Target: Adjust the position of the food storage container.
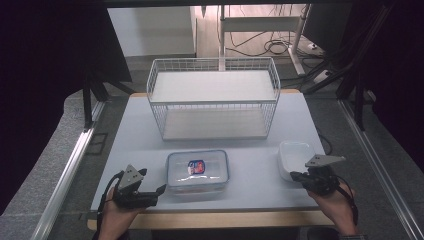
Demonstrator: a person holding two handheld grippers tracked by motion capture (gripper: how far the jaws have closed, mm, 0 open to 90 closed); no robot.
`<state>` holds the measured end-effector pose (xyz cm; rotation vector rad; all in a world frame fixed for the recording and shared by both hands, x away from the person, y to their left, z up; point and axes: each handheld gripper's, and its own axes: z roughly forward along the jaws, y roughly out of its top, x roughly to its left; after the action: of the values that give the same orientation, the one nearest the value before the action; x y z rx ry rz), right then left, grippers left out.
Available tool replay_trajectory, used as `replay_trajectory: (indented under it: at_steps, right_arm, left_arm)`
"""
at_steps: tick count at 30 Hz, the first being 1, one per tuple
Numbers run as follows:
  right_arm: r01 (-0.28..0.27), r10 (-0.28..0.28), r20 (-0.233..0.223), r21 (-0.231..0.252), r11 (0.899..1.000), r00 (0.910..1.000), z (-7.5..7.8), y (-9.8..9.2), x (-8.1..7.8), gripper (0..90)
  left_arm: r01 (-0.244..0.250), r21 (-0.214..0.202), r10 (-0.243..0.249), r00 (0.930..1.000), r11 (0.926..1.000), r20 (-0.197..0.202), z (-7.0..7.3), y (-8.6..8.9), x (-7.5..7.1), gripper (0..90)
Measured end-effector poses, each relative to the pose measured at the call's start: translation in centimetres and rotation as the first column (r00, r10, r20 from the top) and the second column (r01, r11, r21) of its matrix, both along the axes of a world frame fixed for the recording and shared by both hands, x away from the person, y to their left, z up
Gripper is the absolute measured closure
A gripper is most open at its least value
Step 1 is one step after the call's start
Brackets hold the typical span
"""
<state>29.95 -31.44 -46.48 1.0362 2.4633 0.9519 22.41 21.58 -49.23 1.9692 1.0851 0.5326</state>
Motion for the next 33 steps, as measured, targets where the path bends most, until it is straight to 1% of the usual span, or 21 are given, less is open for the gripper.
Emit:
replay_trajectory:
  at_steps: [4, 5, 6, 7, 8, 9, 10, 11, 12, 13, 14, 15, 16, 17, 18, 19, 21, 24, 27, 30, 33]
  right_arm:
    - [0.008, -0.008, 0.005, 0.005, 1.000, 1.0000, -0.1, -0.1, 0.2, 89.1]
    - [0.009, -0.009, 0.006, 0.005, 1.000, 0.9999, 0.0, 0.0, 0.2, 89.0]
    - [-0.003, 0.003, 0.007, 0.040, 0.999, 1.0000, 0.2, 0.2, 0.1, 88.9]
    - [-0.003, 0.003, 0.007, 0.040, 0.999, 1.0000, 0.2, 0.2, 0.1, 88.9]
    - [-0.011, 0.010, 0.011, 0.050, 0.999, 0.9999, 0.4, 0.5, 0.2, 88.8]
    - [-0.023, 0.022, 0.023, 0.059, 0.998, 0.9995, 0.9, 1.1, 0.3, 87.9]
    - [-0.023, 0.022, 0.023, 0.059, 0.998, 0.9995, 0.9, 1.1, 0.3, 87.9]
    - [-0.032, 0.030, 0.024, 0.066, 0.997, 0.9993, 1.0, 1.5, 0.6, 87.6]
    - [-0.045, 0.044, 0.023, 0.067, 0.997, 0.9988, 1.3, 2.6, 1.0, 87.6]
    - [-0.045, 0.044, 0.023, 0.067, 0.997, 0.9988, 1.3, 2.6, 1.0, 87.6]
    - [-0.055, 0.054, 0.024, 0.063, 0.996, 0.9983, 1.5, 3.2, 1.2, 87.8]
    - [-0.082, 0.080, 0.029, 0.066, 0.994, 0.9963, 1.6, 4.6, 1.6, 88.6]
    - [-0.092, 0.090, 0.034, 0.068, 0.993, 0.9953, 1.7, 5.2, 1.8, 88.8]
    - [-0.092, 0.090, 0.034, 0.068, 0.993, 0.9953, 1.7, 5.2, 1.8, 88.8]
    - [-0.101, 0.099, 0.032, 0.094, 0.990, 0.9946, 1.7, 6.8, 2.3, 88.9]
    - [-0.101, 0.099, 0.032, 0.094, 0.990, 0.9946, 1.7, 6.8, 2.3, 88.9]
    - [-0.117, 0.115, 0.030, 0.108, 0.987, 0.9929, 1.3, 8.0, 2.6, 88.9]
    - [-0.142, 0.141, 0.020, 0.089, 0.986, 0.9898, 0.3, 10.0, 2.7, 88.9]
    - [-0.157, 0.157, 0.012, 0.075, 0.985, 0.9875, -0.4, 10.8, 2.4, 88.7]
    - [-0.159, 0.158, 0.014, 0.065, 0.985, 0.9873, -0.8, 11.0, 2.2, 88.5]
    - [-0.149, 0.149, 0.005, 0.070, 0.986, 0.9889, -1.1, 10.9, 2.3, 88.4]
  left_arm:
    - [-0.003, 0.010, 0.003, 1.0000, 0.9999, 0.000, 0.0, 0.1, 0.0, 14.6]
    - [-0.005, 0.020, 0.005, 1.0000, 0.9998, 0.002, 0.1, 0.2, 0.1, 14.6]
    - [-0.012, 0.038, 0.012, 0.9999, 0.9992, 0.005, 0.3, 0.6, 0.1, 17.7]
    - [-0.012, 0.038, 0.012, 0.9999, 0.9992, 0.005, 0.3, 0.6, 0.1, 20.9]
    - [-0.019, 0.040, 0.019, 0.9998, 0.9990, 0.005, 0.4, 0.8, 0.2, 20.9]
    - [-0.020, 0.035, 0.021, 0.9998, 0.9992, -0.005, 0.5, 1.5, 0.5, 32.1]
    - [-0.020, 0.035, 0.021, 0.9998, 0.9992, -0.005, 0.5, 1.5, 0.5, 37.4]
    - [-0.021, 0.023, 0.021, 0.9994, 0.9995, -0.026, 0.4, 1.9, 0.9, 37.4]
    - [-0.025, 0.011, 0.025, 0.9989, 0.9996, -0.040, 0.2, 2.1, 1.2, 50.7]
    - [-0.027, 0.000, 0.027, 0.9978, 0.9996, -0.061, 0.0, 2.3, 1.5, 57.1]
    - [-0.023, -0.008, 0.022, 0.9962, 0.9997, -0.084, -0.3, 2.4, 1.9, 57.1]
    - [-0.014, -0.004, 0.014, 0.9947, 0.9999, -0.101, -0.6, 2.3, 2.3, 69.7]
    - [-0.007, 0.018, 0.009, 0.9931, 0.9998, -0.117, -1.1, 1.9, 3.0, 73.9]
    - [-0.007, 0.018, 0.009, 0.9931, 0.9998, -0.117, -1.1, 1.9, 3.0, 76.8]
    - [0.005, 0.028, -0.001, 0.9914, 0.9996, -0.131, -1.6, 1.5, 3.6, 79.4]
    - [0.005, 0.028, -0.001, 0.9914, 0.9996, -0.131, -1.6, 1.5, 3.6, 80.3]
    - [0.015, 0.038, -0.009, 0.9906, 0.9992, -0.137, -1.8, 1.0, 4.0, 80.9]
    - [0.040, 0.041, -0.034, 0.9899, 0.9983, -0.138, -1.9, -0.1, 4.3, 81.6]
    - [0.028, 0.086, -0.017, 0.9907, 0.9959, -0.135, -2.0, -1.0, 4.6, 84.0]
    - [0.035, 0.042, -0.028, 0.9877, 0.9985, -0.153, -2.1, -1.4, 5.0, 84.0]
    - [0.039, 0.054, -0.031, 0.9898, 0.9978, -0.139, -2.2, -2.6, 5.7, 83.8]
